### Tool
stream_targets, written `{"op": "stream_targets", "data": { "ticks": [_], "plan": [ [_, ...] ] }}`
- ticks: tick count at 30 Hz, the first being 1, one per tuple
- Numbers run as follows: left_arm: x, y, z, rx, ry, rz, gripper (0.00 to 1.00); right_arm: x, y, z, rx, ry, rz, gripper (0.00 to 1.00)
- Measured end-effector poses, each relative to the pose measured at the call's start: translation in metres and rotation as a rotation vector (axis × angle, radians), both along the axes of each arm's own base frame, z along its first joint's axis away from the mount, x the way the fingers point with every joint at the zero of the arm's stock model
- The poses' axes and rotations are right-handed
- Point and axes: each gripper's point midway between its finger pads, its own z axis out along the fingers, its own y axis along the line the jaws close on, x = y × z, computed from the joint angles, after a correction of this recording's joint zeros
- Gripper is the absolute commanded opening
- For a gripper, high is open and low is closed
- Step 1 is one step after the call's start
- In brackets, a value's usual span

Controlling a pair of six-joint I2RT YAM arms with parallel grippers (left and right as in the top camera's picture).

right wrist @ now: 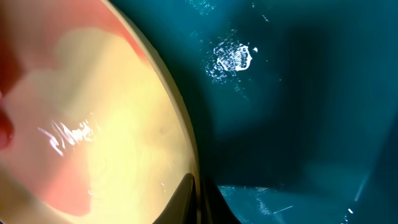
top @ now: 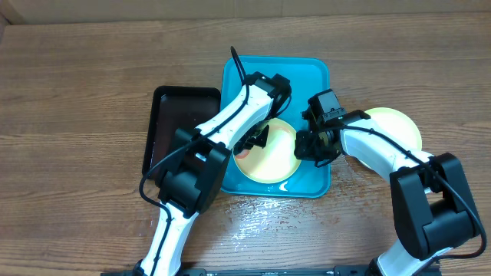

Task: Clean dirty plates on tray and stack at the side
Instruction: 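Scrub the yellow plate with the sponge while right gripper holds rim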

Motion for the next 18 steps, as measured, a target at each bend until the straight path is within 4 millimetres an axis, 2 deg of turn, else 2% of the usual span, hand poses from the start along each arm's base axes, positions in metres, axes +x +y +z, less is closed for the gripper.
{"op": "stream_targets", "data": {
  "ticks": [5,7,9,11,13,15,18],
  "plan": [
    [-0.001,-0.033,-0.007,-0.222,0.059,0.038,0.04,0.000,-0.005,-0.001,-0.016,0.002,-0.009,0.04],
    [0.001,-0.053,-0.008,-0.352,0.076,0.057,0.04,0.001,-0.007,-0.001,-0.019,0.001,-0.015,0.04],
    [0.004,-0.084,-0.005,-0.508,0.089,0.058,0.04,0.001,-0.008,-0.001,-0.020,0.002,-0.017,0.04],
    [-0.001,-0.107,-0.001,-0.606,0.115,0.045,0.04,0.002,-0.008,-0.001,-0.019,0.001,-0.017,0.04],
    [-0.015,-0.126,0.004,-0.672,0.167,0.028,0.04,0.002,-0.008,-0.001,-0.019,0.001,-0.017,0.04],
    [-0.031,-0.135,0.007,-0.683,0.215,0.018,0.04,-0.001,-0.010,-0.001,-0.023,0.012,-0.021,0.04],
    [-0.045,-0.133,0.007,-0.676,0.277,0.034,0.04,0.000,-0.011,-0.001,-0.023,0.009,-0.023,0.04]
  ]
}}
